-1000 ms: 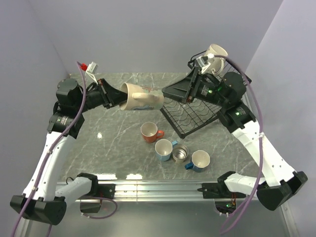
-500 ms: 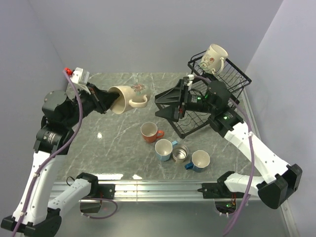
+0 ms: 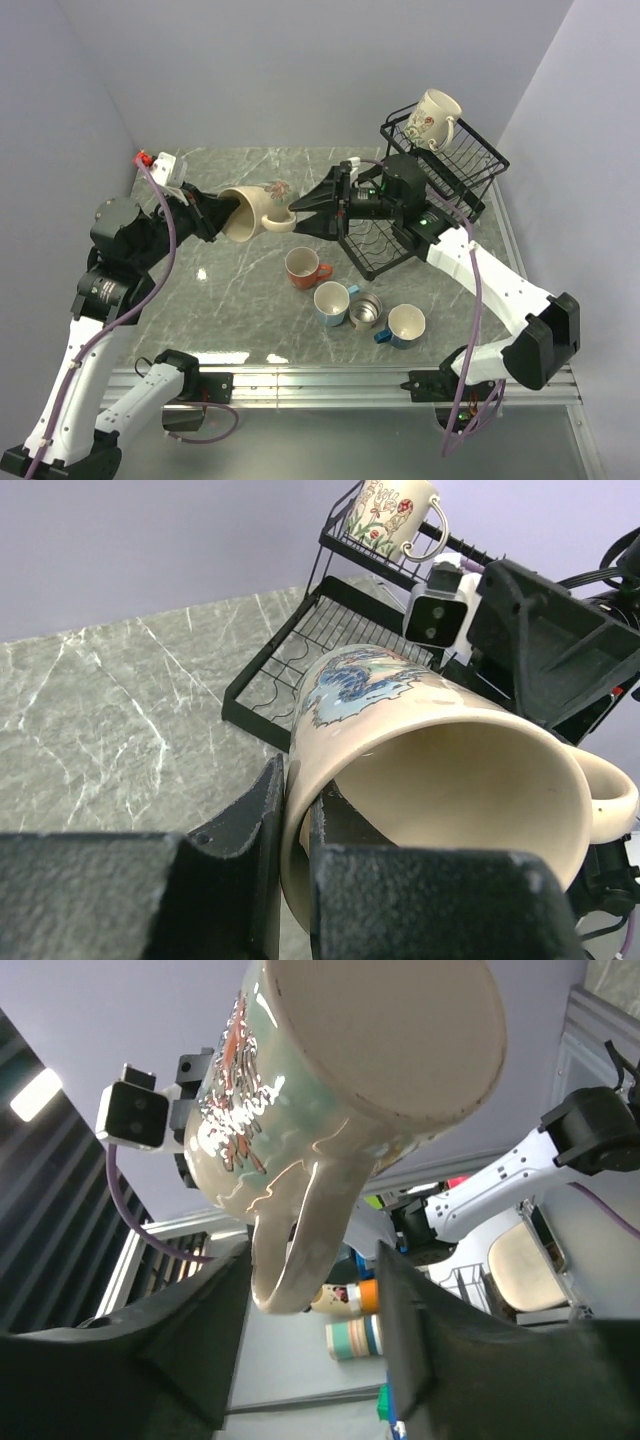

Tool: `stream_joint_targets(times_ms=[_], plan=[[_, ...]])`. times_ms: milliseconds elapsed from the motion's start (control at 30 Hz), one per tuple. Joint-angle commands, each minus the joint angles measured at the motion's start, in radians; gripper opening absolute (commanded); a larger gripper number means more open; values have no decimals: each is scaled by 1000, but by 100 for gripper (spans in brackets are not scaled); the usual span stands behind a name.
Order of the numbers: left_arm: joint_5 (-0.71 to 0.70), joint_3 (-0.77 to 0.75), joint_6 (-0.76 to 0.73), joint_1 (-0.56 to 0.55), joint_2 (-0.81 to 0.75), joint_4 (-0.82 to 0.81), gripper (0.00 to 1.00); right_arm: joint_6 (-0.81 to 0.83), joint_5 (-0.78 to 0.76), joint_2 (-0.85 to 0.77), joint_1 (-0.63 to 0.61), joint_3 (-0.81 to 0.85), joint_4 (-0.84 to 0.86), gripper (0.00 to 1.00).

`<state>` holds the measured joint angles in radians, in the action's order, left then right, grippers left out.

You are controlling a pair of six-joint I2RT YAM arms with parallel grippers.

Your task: Load the cups into the dish rack

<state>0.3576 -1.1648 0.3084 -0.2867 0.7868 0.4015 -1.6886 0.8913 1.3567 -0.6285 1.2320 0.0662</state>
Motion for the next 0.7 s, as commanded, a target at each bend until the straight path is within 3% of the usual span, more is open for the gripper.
stream_joint_targets(times_ms=[0,233,467,600,667], plan=[[-11,-21,-8,-11,-35,-185,0,-34,9,16,-31,72,53,55],[-32,1,-22,-25,-38,-202,1,-55,5,91,-86,132,58,38],[-66,36,-17,-38,-37,-224,0,-160,-11,127,-129,121,230,30],[-81,40,-28,-43,-31,-216,1,-215,-31,131,-138,109,322,0],[-100,37,-31,-45,-31,-201,1,-220,-46,128,-137,106,354,0]])
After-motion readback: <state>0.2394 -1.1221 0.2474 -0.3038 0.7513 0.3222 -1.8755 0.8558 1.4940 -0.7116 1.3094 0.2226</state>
